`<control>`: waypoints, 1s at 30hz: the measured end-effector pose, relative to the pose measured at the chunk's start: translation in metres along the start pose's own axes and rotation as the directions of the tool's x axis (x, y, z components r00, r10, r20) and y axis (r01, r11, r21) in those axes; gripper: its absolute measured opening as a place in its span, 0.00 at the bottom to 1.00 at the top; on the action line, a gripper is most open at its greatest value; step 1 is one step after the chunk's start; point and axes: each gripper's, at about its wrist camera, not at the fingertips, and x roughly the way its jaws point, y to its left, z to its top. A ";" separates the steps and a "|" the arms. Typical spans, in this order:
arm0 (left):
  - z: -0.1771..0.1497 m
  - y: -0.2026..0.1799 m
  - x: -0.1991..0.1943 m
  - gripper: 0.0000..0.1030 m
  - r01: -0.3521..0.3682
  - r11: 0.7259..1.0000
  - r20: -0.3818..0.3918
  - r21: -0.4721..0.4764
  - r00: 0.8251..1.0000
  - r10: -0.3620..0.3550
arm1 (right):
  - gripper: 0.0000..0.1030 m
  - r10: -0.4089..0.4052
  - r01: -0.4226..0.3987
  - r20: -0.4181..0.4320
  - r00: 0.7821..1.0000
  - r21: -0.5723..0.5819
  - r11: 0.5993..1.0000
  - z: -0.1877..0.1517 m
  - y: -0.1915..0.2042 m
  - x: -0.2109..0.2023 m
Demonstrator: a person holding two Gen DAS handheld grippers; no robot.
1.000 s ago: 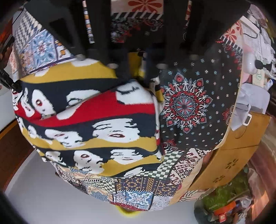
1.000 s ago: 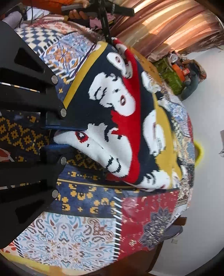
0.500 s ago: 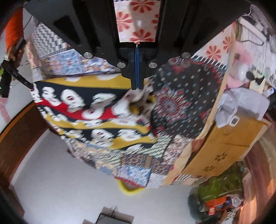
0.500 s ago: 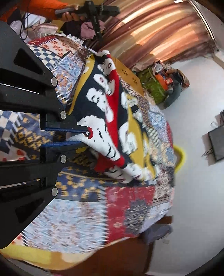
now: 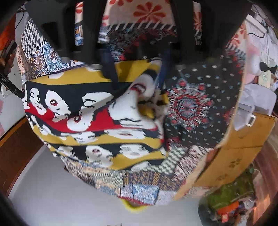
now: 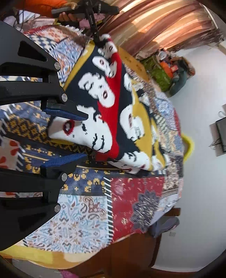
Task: Fold small clothes
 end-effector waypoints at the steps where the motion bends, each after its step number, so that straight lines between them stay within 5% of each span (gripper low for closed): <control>1: 0.001 -0.003 0.004 0.08 0.016 1.000 -0.028 0.006 0.999 -0.016 | 0.28 0.018 -0.018 -0.013 1.000 0.003 1.000 0.001 0.000 0.005; 2: 0.002 -0.006 0.003 0.08 0.032 0.999 -0.039 0.004 0.999 -0.032 | 0.13 0.037 -0.037 -0.020 0.999 0.007 0.999 0.003 0.001 0.008; 3: 0.001 -0.009 -0.002 0.08 0.042 0.999 -0.026 0.010 0.999 -0.042 | 0.09 0.051 -0.051 -0.027 0.998 0.009 0.999 0.004 0.003 0.009; 7: -0.004 -0.012 -0.045 0.07 0.081 0.996 0.053 0.033 0.995 -0.083 | 0.09 0.112 -0.112 0.031 0.993 -0.014 0.994 0.012 0.008 -0.014; 12: -0.013 0.011 -0.079 0.00 0.164 0.985 0.095 -0.051 0.983 -0.159 | 0.08 0.171 -0.171 0.064 0.983 -0.008 0.985 0.013 0.002 -0.042; 21: -0.039 0.042 -0.058 0.03 0.056 0.989 0.022 -0.136 0.998 -0.054 | 0.08 0.036 -0.036 -0.050 0.998 0.020 0.999 -0.022 -0.012 -0.007; 23: -0.038 0.036 -0.058 0.17 0.084 0.990 0.024 -0.112 0.996 -0.082 | 0.08 0.037 -0.036 -0.060 0.998 0.020 0.999 -0.025 -0.012 -0.007; 25: -0.034 0.024 -0.059 0.48 0.095 0.993 0.054 -0.075 0.994 -0.091 | 0.09 0.024 -0.024 -0.044 0.999 0.008 1.000 -0.024 -0.010 -0.012; 26: -0.033 0.018 -0.059 0.54 0.092 0.994 0.067 -0.053 0.994 -0.088 | 0.12 0.024 -0.024 -0.037 0.999 0.005 1.000 -0.023 -0.009 -0.014; 29: -0.027 0.001 -0.045 0.57 0.086 0.996 0.054 0.004 0.995 -0.087 | 0.38 0.023 -0.022 -0.017 1.000 0.021 1.000 -0.020 -0.008 -0.014; 30: -0.024 -0.004 -0.038 0.57 0.084 0.996 0.039 0.017 0.996 -0.085 | 0.39 0.030 -0.029 -0.016 0.999 0.029 0.999 -0.019 -0.007 -0.010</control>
